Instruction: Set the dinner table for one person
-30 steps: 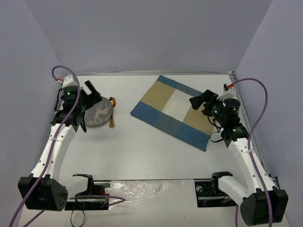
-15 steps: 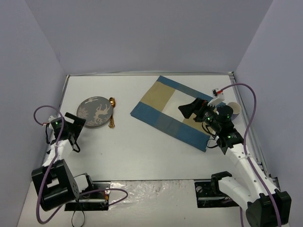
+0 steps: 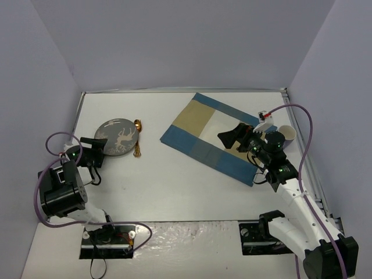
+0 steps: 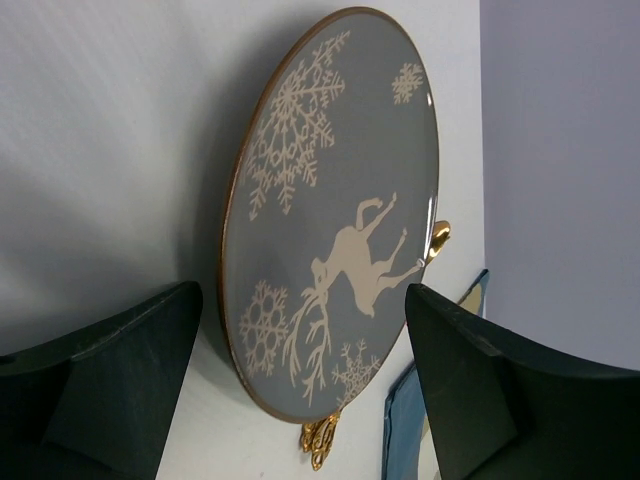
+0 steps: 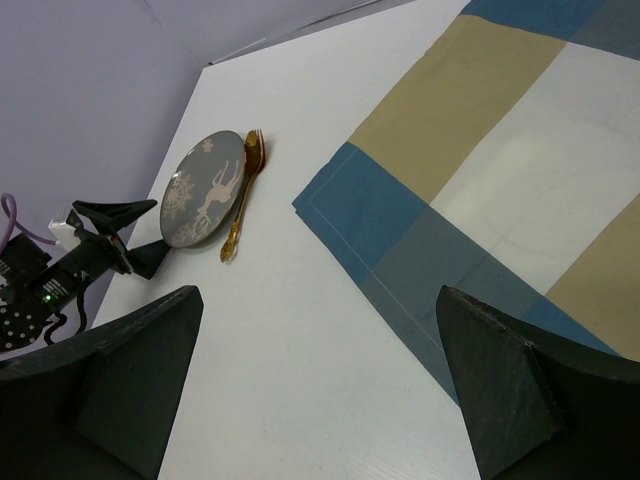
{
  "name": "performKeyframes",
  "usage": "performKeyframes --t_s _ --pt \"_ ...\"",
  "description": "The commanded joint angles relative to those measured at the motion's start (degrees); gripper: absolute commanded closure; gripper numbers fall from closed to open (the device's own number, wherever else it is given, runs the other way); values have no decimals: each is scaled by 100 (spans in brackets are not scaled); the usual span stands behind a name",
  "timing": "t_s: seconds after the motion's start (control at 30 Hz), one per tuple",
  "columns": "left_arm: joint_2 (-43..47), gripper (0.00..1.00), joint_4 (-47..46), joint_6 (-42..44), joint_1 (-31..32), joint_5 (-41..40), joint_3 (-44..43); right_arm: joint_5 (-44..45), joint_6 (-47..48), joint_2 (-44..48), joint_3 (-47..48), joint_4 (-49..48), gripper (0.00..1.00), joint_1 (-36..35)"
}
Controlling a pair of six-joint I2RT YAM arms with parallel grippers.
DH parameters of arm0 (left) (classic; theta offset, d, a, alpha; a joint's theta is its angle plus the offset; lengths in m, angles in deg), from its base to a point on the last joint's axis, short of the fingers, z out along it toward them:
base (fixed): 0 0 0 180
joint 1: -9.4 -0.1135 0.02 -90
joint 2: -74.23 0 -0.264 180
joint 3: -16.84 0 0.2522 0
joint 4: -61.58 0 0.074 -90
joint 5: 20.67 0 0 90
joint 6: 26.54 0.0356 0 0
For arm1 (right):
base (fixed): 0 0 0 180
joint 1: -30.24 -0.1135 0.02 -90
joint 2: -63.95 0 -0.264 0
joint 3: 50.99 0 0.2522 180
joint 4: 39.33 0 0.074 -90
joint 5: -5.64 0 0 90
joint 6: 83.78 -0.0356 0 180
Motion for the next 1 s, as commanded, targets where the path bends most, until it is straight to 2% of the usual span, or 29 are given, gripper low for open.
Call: performKeyframes --t_s 0.0,0.2,0.27,0.37,0.47,0.53,0.6,0.83,0.97 --pt "-700 22 -570 -306 0 46 -14 4 68 45 85 -405 0 -46" --pt "-1253 25 -804 -406 15 71 -120 81 108 54 111 -352 0 -46" --pt "-1389 29 -857 -427 26 61 -148 96 119 47 114 -341 0 -39" --pt "-1500 46 -968 -460 28 58 -155 98 130 36 124 -340 0 -46" --pt "-1618 74 -1103 -561 28 58 -122 124 138 19 107 -340 0 -37" --pt "-1649 88 -1144 -616 28 94 -128 124 138 18 92 -340 0 -37" --pt "-1634 98 -1208 -661 28 123 -115 124 131 26 75 -340 0 -44" --pt "-1021 100 -1392 -917 10 218 -24 159 147 73 28 -260 0 -37" --pt "-333 100 -1020 -936 2 305 -123 163 139 144 53 -227 0 -37"
